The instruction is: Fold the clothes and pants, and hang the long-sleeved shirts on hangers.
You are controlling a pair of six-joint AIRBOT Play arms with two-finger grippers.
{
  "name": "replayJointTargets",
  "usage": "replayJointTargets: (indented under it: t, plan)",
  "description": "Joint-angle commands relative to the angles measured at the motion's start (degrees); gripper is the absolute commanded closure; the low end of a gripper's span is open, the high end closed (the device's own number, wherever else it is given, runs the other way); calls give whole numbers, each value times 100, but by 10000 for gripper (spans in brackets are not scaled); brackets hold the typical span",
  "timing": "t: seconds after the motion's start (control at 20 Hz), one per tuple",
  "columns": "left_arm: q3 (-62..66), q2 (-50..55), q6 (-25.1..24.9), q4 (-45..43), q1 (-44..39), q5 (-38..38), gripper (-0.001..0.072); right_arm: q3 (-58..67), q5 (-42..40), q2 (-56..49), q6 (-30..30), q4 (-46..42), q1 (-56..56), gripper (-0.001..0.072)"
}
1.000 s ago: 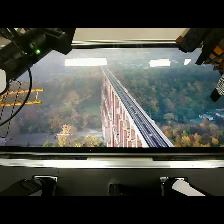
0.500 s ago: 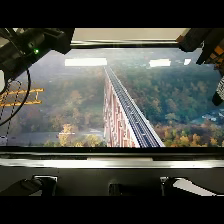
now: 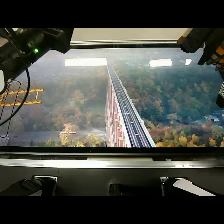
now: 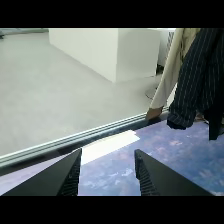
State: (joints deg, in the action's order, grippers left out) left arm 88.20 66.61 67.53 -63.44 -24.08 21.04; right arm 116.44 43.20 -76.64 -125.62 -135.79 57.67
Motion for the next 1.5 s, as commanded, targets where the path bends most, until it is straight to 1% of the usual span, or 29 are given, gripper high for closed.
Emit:
replayJointTargets:
  t: [0.0,0.1,0.2,0.35,0.4,0.55,0.6,0.7,0.8,0.9,1.0,1.05,1.1,1.15,1.2,1.25,1.45]
  plan:
    - [0,9,-4,-7,7,-313,320,-2,643,201,304,-59,4,676]
    - [2,4,-4,-7,7,-566,320,-2,925,321,439,-223,57,676]
    - [2,2,-4,-9,7,-673,320,-2,1001,442,490,-238,245,676]
    - [2,7,-4,-13,7,-675,320,-2,1012,592,640,-7,896,676]
    - [2,7,-11,-28,7,-678,320,-2,992,601,761,223,1189,676]
    - [2,7,-24,-26,46,-678,320,-4,610,590,1624,1314,2135,676]
    - [2,7,-22,-26,68,-678,320,-4,448,586,1779,1622,2426,676]
    - [0,9,-22,-26,92,-702,320,-4,221,586,1963,2079,3023,675]
    - [0,15,-22,-26,90,-715,320,-4,151,562,2011,2463,3519,675]
    - [0,17,-22,-26,90,-717,320,-4,96,514,2330,2938,3794,674]
    - [2,17,-22,-26,90,-717,320,-4,11,492,2806,3296,3818,673]
    - [2,17,-22,-26,90,-717,320,-4,9,492,2924,3427,3818,671]
    - [2,17,-24,-26,90,-717,320,-4,11,494,3003,3547,3818,629]
    - [0,20,-24,-26,90,-717,320,-4,11,498,3038,3587,3818,365]
    - [0,20,-24,-28,90,-715,320,-4,66,514,3036,3602,3818,146]
    - [0,28,-24,-28,90,-715,320,-4,214,564,3036,3611,3818,15]
    - [0,160,-24,-28,90,-715,320,-2,898,925,3034,3661,3818,7]
